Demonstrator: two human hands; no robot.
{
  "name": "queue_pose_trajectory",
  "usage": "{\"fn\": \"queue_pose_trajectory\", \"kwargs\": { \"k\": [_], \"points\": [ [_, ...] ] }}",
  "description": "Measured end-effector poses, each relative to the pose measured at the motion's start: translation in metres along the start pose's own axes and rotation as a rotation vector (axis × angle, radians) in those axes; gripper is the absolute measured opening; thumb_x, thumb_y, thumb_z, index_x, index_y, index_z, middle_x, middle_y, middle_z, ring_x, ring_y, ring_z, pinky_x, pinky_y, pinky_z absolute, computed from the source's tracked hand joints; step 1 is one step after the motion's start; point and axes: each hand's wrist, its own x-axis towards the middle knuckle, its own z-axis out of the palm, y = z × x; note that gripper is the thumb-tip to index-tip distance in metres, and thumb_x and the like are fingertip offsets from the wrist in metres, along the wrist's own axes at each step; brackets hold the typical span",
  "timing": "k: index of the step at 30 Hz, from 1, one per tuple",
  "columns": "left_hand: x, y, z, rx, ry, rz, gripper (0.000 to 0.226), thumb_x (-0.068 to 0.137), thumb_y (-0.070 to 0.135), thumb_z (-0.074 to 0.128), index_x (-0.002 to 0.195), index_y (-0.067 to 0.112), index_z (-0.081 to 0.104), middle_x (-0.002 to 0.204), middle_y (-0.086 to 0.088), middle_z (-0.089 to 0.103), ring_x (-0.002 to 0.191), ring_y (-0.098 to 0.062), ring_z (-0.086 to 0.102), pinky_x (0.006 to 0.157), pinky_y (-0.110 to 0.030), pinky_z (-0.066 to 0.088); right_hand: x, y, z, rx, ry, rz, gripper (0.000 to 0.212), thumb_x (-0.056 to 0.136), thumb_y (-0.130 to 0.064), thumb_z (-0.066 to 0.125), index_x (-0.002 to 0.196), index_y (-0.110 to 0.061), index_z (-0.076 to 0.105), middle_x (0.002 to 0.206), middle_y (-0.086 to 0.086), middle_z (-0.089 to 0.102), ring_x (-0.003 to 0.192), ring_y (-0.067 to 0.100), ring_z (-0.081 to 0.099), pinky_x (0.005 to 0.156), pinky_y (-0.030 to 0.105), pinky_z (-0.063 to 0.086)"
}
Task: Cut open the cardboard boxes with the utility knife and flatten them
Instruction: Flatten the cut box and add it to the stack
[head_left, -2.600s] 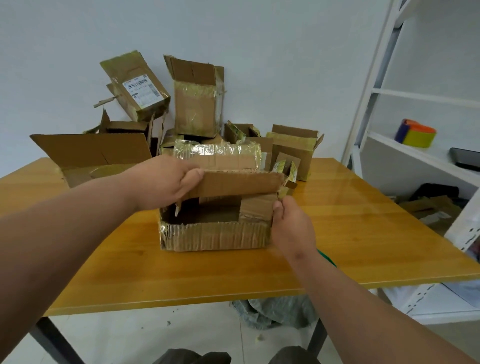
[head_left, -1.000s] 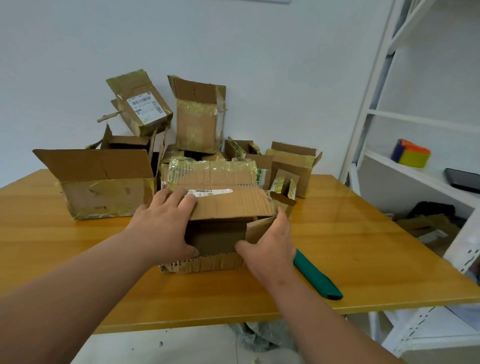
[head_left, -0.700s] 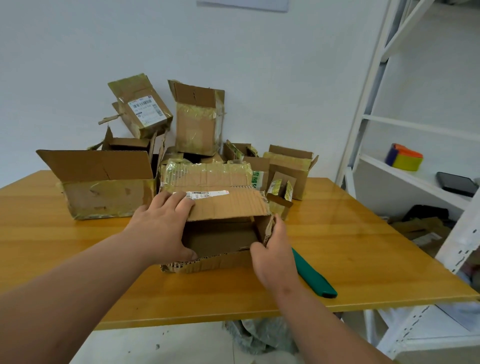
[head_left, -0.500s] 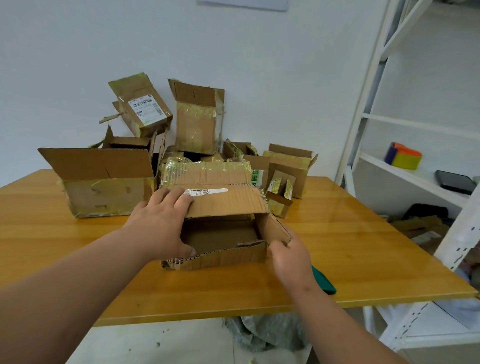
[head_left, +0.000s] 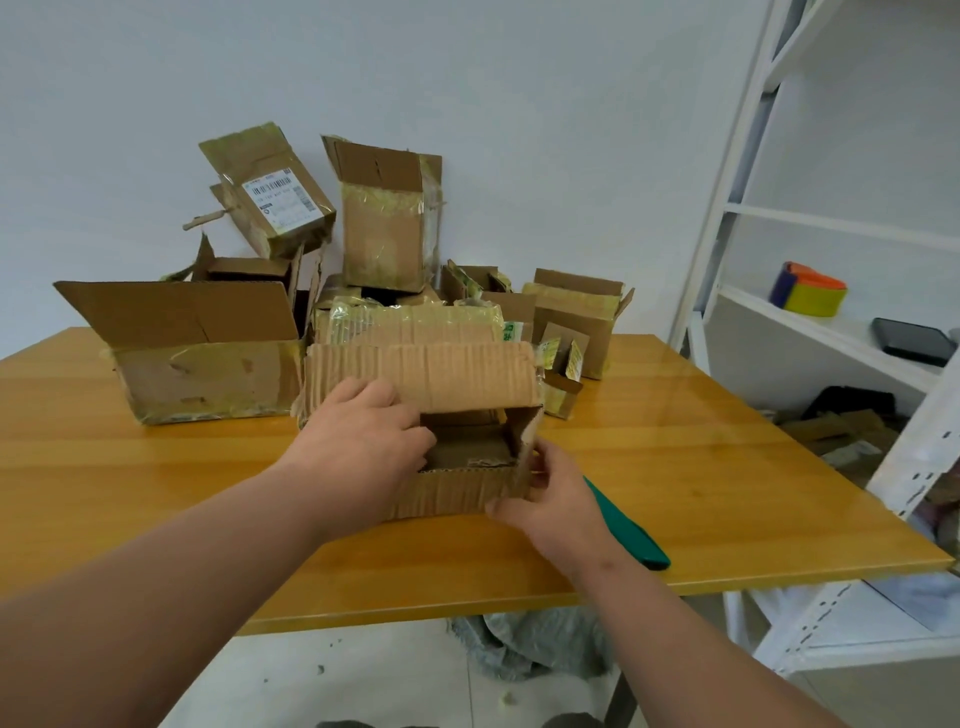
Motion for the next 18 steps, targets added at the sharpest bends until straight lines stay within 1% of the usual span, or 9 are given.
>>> {"fn": "queue_pose_trajectory", "kwargs": {
  "k": [1,2,4,6,8,10,12,15,18],
  "points": [
    [0.002,0.002,0.001,-0.009,-0.029,-0.017,0.037,0.097,0.048,0.04,0.131,0.04,0.051,0.121,0.018,0.053,0.115,-0.016,0.037,0.106,-0.038,0.022,-0.001,0.0,-0.002,0.004,-0.026,-0.007,0.088,0.066,-0.033,0.084,0.142,-0.031,0.04,0.13,-0.007,0.051,0.121,0.012,0.05,0.105,0.041,0.046],
    [0.004,0.005,0.001,-0.003,-0.048,-0.016,0.04,0.096,0.052,0.038,0.132,0.04,0.05,0.123,0.019,0.051,0.115,-0.017,0.034,0.109,-0.041,0.016,0.0,0.0,-0.003,0.005,-0.039,-0.011,0.088,0.066,-0.032,0.082,0.143,-0.032,0.039,0.131,-0.007,0.051,0.121,0.012,0.05,0.104,0.04,0.046],
    [0.008,0.009,0.005,0.018,-0.062,0.012,0.036,0.094,0.05,0.041,0.126,0.041,0.056,0.123,0.018,0.047,0.112,-0.019,0.028,0.113,-0.045,0.009,0.002,0.0,-0.005,0.031,-0.03,-0.026,0.071,0.076,-0.023,0.078,0.136,-0.035,0.043,0.129,-0.005,0.054,0.118,0.012,0.053,0.1,0.034,0.047],
    [0.01,0.013,0.008,0.028,-0.082,0.014,0.028,0.092,0.042,0.046,0.115,0.04,0.062,0.12,0.017,0.044,0.11,-0.02,0.026,0.113,-0.047,0.007,0.004,-0.002,-0.007,0.077,0.002,-0.029,0.051,0.089,-0.015,0.068,0.131,-0.034,0.047,0.123,-0.005,0.058,0.111,0.01,0.056,0.09,0.025,0.046],
    [0.012,0.015,0.01,0.043,-0.103,-0.008,0.025,0.09,0.037,0.05,0.111,0.039,0.063,0.117,0.018,0.042,0.11,-0.019,0.026,0.113,-0.047,0.007,0.006,-0.004,-0.008,0.042,0.062,-0.025,0.038,0.096,-0.023,0.062,0.133,-0.024,0.054,0.113,-0.007,0.062,0.099,0.006,0.057,0.08,0.023,0.044],
    [0.014,0.016,0.012,0.051,-0.121,-0.033,0.025,0.088,0.037,0.052,0.11,0.04,0.063,0.115,0.019,0.042,0.112,-0.018,0.026,0.114,-0.047,0.005,0.01,-0.005,-0.007,-0.049,0.131,-0.021,0.036,0.099,-0.034,0.057,0.131,-0.016,0.058,0.109,-0.006,0.064,0.097,0.01,0.058,0.079,0.026,0.043],
    [0.015,0.019,0.012,0.067,-0.124,-0.043,0.025,0.089,0.036,0.05,0.112,0.039,0.061,0.116,0.019,0.043,0.116,-0.018,0.027,0.115,-0.049,0.002,0.015,-0.009,-0.005,-0.146,0.181,0.002,0.037,0.1,-0.041,0.054,0.124,-0.014,0.061,0.104,-0.003,0.064,0.097,0.016,0.059,0.078,0.03,0.044],
    [0.015,0.03,0.007,0.146,-0.117,0.0,0.028,0.089,0.025,0.048,0.114,0.034,0.057,0.115,0.01,0.046,0.118,-0.025,0.03,0.115,-0.058,-0.006,0.02,-0.012,-0.001,-0.231,0.221,0.014,0.034,0.098,-0.044,0.055,0.113,-0.015,0.063,0.1,0.0,0.065,0.097,0.024,0.061,0.076,0.034,0.047],
    [0.013,0.039,0.009,0.164,-0.042,0.053,0.029,0.087,0.022,0.051,0.114,0.029,0.057,0.113,0.005,0.051,0.12,-0.029,0.034,0.111,-0.062,-0.013,0.021,-0.012,-0.004,-0.206,0.199,-0.017,0.028,0.098,-0.041,0.057,0.107,-0.016,0.064,0.088,-0.002,0.063,0.085,0.021,0.06,0.063,0.031,0.041]
  ]
}}
